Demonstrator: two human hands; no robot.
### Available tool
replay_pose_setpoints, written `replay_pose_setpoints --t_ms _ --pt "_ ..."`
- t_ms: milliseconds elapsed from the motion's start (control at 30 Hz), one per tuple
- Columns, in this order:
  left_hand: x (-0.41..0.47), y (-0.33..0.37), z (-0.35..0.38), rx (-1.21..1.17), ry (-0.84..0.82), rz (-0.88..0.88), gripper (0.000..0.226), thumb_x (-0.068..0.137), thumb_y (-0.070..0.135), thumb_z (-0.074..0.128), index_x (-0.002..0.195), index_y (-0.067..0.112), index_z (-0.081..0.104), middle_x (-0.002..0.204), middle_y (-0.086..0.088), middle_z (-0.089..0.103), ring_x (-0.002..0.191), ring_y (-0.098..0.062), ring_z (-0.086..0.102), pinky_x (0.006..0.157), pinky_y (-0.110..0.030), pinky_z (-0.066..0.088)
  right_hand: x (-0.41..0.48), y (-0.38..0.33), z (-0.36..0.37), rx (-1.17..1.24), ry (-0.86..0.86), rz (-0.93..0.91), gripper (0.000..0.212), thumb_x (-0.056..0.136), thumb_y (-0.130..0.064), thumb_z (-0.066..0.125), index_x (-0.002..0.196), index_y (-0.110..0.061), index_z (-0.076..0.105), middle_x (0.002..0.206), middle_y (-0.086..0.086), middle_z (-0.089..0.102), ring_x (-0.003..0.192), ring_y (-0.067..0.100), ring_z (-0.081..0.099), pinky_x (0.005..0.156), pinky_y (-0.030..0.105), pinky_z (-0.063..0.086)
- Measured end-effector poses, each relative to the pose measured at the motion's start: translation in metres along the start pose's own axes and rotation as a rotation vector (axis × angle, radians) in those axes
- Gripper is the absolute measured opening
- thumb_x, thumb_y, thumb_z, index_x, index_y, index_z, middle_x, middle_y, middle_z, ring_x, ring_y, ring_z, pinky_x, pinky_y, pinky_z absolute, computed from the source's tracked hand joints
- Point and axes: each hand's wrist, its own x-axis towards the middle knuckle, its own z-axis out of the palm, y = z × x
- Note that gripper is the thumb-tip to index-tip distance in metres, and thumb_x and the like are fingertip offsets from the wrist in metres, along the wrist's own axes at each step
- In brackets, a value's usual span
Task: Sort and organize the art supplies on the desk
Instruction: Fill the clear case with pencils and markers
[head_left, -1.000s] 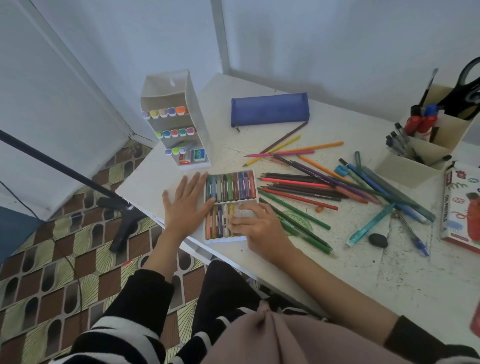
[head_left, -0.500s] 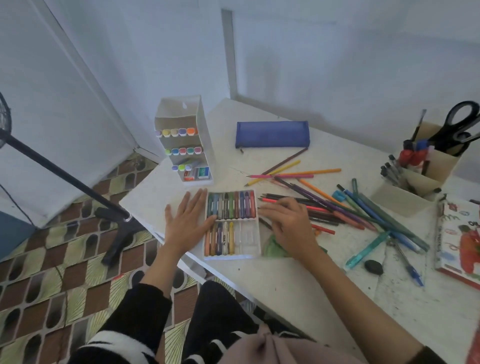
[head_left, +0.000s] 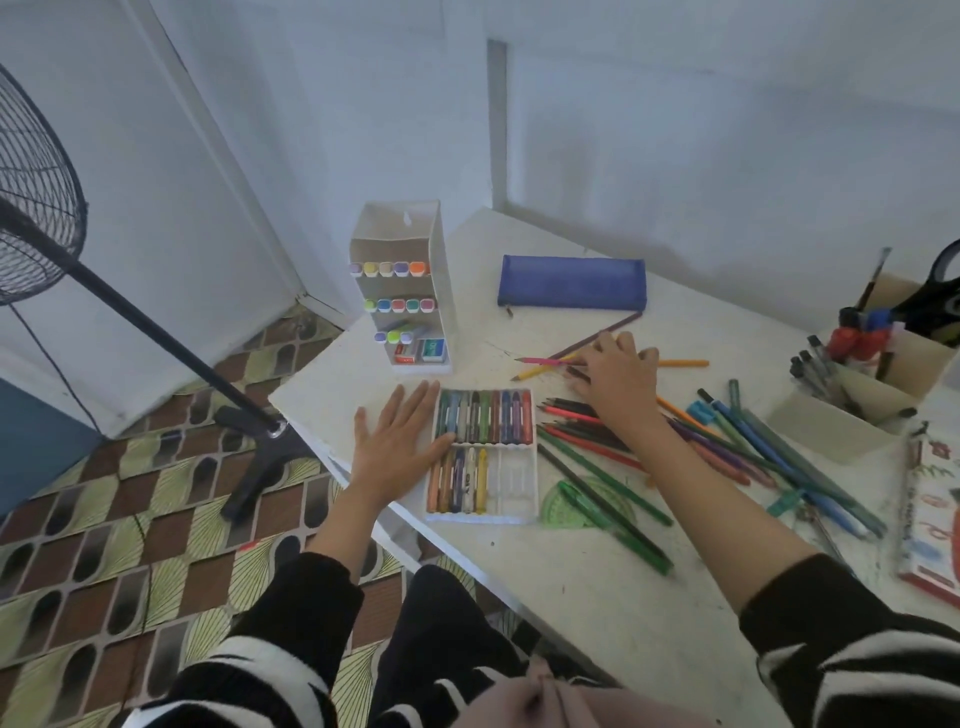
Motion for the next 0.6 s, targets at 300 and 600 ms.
replay_pose_setpoints --t_ms 300,600 --pt "0.0 -0.001 0.002 -0.006 0.021 0.009 0.085 0.068 0.084 -0.013 0.143 0.044 -0.02 0.149 0.025 -0.021 0.142 -0.005 -0.019 0.112 -0.056 -0.01 -0.009 0.001 0.002 0.215 0.011 0.165 0.022 0.091 -0.043 0.053 0.1 -0.025 0.061 0.099 0.0 0.067 0.106 0.024 0.047 0.087 0.041 0.03" --pt "0.0 -0.001 0.002 -0.013 0.029 0.009 0.087 0.068 0.085 -0.013 0.145 0.044 -0.017 0.149 0.027 -0.02 0.143 -0.006 -0.017 0.113 -0.056 -0.009 -0.011 0.005 -0.003 0.443 -0.089 0.24 0.015 0.083 -0.033 0.068 0.096 -0.026 0.063 0.097 -0.008 0.066 0.11 0.021 0.045 0.088 0.041 0.028"
